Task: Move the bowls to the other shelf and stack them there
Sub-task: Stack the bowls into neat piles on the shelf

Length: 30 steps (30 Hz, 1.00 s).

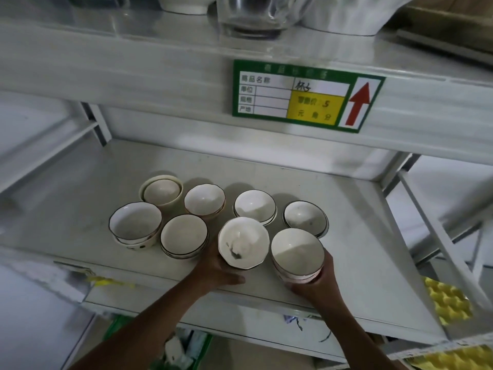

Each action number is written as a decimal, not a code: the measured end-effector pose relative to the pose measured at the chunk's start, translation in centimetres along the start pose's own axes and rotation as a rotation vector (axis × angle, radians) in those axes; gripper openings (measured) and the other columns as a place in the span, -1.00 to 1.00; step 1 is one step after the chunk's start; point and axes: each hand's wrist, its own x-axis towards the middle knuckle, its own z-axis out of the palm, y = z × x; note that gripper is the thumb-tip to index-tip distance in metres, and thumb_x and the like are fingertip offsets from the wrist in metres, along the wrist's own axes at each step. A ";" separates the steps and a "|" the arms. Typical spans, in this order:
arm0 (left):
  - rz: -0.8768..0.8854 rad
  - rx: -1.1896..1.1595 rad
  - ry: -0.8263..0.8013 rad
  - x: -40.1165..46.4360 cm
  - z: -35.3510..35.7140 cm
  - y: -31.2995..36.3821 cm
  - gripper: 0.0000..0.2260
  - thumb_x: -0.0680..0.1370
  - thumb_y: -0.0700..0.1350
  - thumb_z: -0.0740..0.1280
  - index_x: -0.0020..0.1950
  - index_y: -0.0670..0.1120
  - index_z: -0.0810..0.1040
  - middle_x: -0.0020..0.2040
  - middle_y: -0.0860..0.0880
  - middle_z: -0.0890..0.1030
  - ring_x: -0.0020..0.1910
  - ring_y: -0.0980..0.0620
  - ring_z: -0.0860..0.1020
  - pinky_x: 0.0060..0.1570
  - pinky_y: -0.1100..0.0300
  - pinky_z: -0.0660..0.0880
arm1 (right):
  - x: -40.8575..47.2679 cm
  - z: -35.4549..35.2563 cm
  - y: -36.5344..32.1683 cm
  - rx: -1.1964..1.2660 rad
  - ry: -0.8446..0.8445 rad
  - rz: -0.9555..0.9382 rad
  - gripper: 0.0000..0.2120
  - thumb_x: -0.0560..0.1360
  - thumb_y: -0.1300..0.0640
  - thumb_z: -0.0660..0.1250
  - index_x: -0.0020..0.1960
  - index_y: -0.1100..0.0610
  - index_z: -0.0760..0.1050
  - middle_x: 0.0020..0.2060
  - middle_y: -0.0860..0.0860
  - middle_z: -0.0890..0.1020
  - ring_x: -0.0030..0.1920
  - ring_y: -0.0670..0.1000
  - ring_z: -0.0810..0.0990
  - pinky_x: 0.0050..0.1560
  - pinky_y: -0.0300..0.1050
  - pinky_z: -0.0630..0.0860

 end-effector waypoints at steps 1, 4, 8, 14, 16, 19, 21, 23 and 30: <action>-0.022 -0.025 0.007 -0.3 -0.1 0.4 -0.13 0.06 -0.07 0.65 0.31 0.00 0.36 0.13 0.11 0.61 0.09 0.30 0.57 0.03 0.30 0.54 | 0.1 -0.1 0.1 -0.016 0.000 -0.003 -0.02 0.01 0.27 0.72 0.37 0.10 0.43 0.23 0.06 0.61 0.20 0.06 0.62 0.17 0.05 0.62; -0.075 -0.012 0.070 -0.8 0.0 2.4 -0.36 0.27 0.26 0.44 0.27 0.04 0.43 0.18 0.11 0.58 0.15 0.32 0.53 0.20 0.30 0.47 | 0.4 -0.2 -0.1 -0.058 0.024 -0.035 -0.12 0.01 0.36 0.71 0.28 0.13 0.50 0.13 0.04 0.67 0.11 0.06 0.66 0.08 -0.05 0.66; -0.216 0.085 0.199 0.1 0.7 3.6 -0.43 0.35 0.26 0.26 0.27 0.00 0.48 0.20 0.02 0.58 0.23 0.04 0.52 0.30 0.06 0.39 | 0.4 0.0 0.1 -0.085 0.041 -0.033 -0.17 0.00 0.41 0.71 0.17 0.00 0.51 0.02 -0.18 0.68 0.01 -0.15 0.66 -0.01 -0.28 0.61; -0.338 0.204 0.337 0.8 2.1 6.0 -0.76 0.43 -0.09 0.15 0.01 -0.14 0.49 -0.07 -0.14 0.52 -0.08 -0.11 0.46 -0.15 0.13 0.35 | 1.0 -0.3 1.0 -0.112 -0.026 0.027 0.05 -0.03 0.03 0.79 0.37 0.19 0.41 0.23 0.06 0.62 0.20 0.11 0.62 0.19 0.10 0.62; -0.382 0.234 0.327 1.2 2.1 6.5 -0.81 0.50 -0.14 0.16 0.01 -0.17 0.50 -0.08 -0.17 0.51 -0.08 -0.13 0.45 -0.17 0.15 0.30 | 1.1 -0.1 1.2 -0.133 -0.020 0.032 0.00 -0.02 0.07 0.78 0.33 0.21 0.44 0.19 0.06 0.64 0.16 0.09 0.64 0.16 0.12 0.62; -0.408 0.253 0.319 2.0 1.5 6.7 -0.77 0.54 -0.23 0.17 0.11 -0.27 0.53 0.01 -0.25 0.56 0.01 -0.21 0.51 -0.14 0.11 0.33 | 0.3 -0.2 -0.5 -0.059 -0.051 0.030 -0.09 0.00 0.21 0.73 0.29 0.25 0.47 0.16 0.12 0.65 0.13 0.09 0.65 0.14 0.12 0.63; -0.429 0.273 0.301 2.6 1.0 6.3 -0.74 0.54 -0.28 0.16 0.16 -0.30 0.52 0.11 -0.30 0.58 0.11 -0.25 0.53 -0.02 0.02 0.43 | 0.1 -0.7 -2.0 0.049 -0.105 0.012 -0.13 0.03 0.18 0.67 0.28 0.28 0.44 0.16 0.21 0.61 0.11 0.13 0.64 0.08 0.04 0.63; -0.449 0.289 0.272 2.7 0.8 6.4 -0.74 0.54 -0.26 0.17 0.18 -0.30 0.52 0.15 -0.32 0.56 0.15 -0.26 0.52 0.05 -0.01 0.45 | -0.6 -0.6 -3.5 0.213 -0.160 0.123 -0.32 0.19 0.20 0.61 0.25 0.17 0.43 0.13 0.16 0.59 0.10 0.07 0.64 -0.05 -0.17 0.64; -0.508 0.171 0.193 2.9 0.5 6.7 -0.64 0.48 -0.20 0.32 0.28 -0.17 0.49 0.17 -0.24 0.57 0.10 -0.26 0.57 -0.04 -0.08 0.61 | -1.2 -0.4 -4.5 0.317 0.051 0.490 -0.57 0.54 0.07 0.41 0.37 0.02 0.39 0.28 0.06 0.52 0.26 0.10 0.53 0.19 0.10 0.56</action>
